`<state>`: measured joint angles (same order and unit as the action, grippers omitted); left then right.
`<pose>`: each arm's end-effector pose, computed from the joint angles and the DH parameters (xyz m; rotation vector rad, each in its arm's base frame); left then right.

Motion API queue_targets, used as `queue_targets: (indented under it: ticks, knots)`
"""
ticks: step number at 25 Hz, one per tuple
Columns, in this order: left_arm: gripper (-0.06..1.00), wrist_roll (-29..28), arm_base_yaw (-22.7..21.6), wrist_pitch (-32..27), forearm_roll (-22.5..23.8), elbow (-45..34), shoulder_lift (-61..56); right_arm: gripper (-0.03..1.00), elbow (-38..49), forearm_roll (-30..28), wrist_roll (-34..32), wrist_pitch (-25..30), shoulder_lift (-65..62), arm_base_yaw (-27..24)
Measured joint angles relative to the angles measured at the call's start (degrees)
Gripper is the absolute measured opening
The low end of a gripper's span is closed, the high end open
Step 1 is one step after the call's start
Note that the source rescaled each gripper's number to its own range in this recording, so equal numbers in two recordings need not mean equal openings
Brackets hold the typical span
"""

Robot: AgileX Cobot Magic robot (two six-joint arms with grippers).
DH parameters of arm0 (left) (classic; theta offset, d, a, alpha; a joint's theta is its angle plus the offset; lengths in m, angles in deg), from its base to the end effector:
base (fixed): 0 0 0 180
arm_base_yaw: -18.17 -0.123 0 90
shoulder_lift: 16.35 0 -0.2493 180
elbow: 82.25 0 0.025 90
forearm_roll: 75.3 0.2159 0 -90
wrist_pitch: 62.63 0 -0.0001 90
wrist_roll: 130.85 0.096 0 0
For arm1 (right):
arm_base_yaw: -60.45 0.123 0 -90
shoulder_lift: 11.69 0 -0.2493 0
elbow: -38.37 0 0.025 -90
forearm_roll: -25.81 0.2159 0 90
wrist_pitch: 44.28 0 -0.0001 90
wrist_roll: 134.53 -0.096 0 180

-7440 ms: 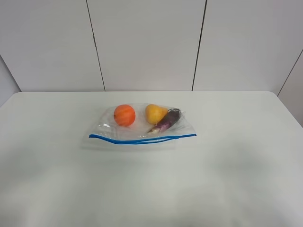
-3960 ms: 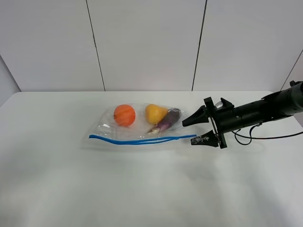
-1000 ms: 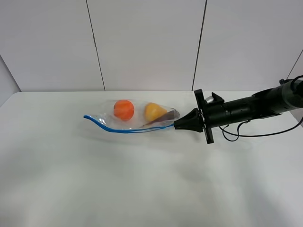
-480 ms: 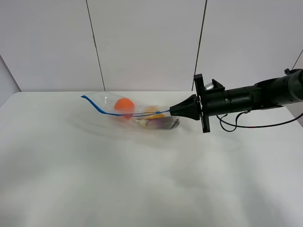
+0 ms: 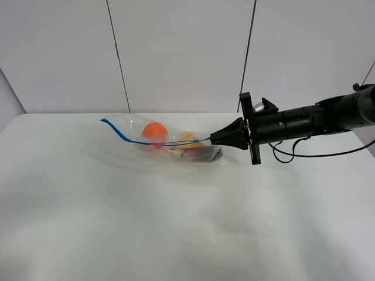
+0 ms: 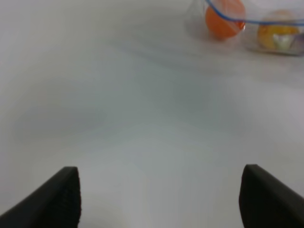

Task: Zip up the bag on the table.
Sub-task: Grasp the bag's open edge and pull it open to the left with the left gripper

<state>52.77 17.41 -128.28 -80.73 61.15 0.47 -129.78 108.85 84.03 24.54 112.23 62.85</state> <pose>0.0036 -0.0082 0.2975 0.0639 2.0741 -0.0668 0.3200 0.1024 0.1603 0.2685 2.5228 1.7841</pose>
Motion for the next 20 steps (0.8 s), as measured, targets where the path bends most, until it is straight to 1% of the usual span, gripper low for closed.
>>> queue_targets:
  ticks: [6, 8, 10, 12, 14, 17, 18, 20]
  knots:
    - [0.89, 0.07, 0.00, 4.09, 0.00, 12.78, 22.06, 0.00, 0.00, 0.00, 0.00, 0.00, 0.00, 0.00]
    - [0.89, 0.88, 0.00, 6.98, -0.05, 16.36, 29.05, 0.00, 0.00, 0.00, 0.00, 0.00, 0.00, 0.00]
    - [0.89, 2.41, 0.00, 9.71, -1.45, 20.08, 36.55, 0.00, 0.00, -0.05, 0.06, 0.00, 0.00, 0.00]
    - [0.89, 5.77, 0.00, 11.85, -5.12, 23.53, 42.99, 0.00, 0.00, -0.05, 0.06, 0.00, 0.00, 0.00]
    - [0.89, 10.02, 0.00, 13.07, -11.56, 26.87, 49.01, 0.00, 0.00, -0.05, 0.11, 0.05, 0.00, 0.00]
    - [0.89, 17.55, 0.72, 14.06, -21.38, 29.68, 56.49, 0.00, 0.00, -0.05, 0.17, 0.05, 0.00, 0.00]
    - [0.89, 19.59, 1.68, 14.59, -23.84, 29.88, 57.93, 0.00, 0.00, -0.05, 0.17, 0.05, 0.00, 0.00]
    - [0.89, 21.29, 5.21, 15.02, -26.09, 29.94, 60.37, 0.00, 0.00, -0.05, 0.17, 0.05, 0.00, 0.00]
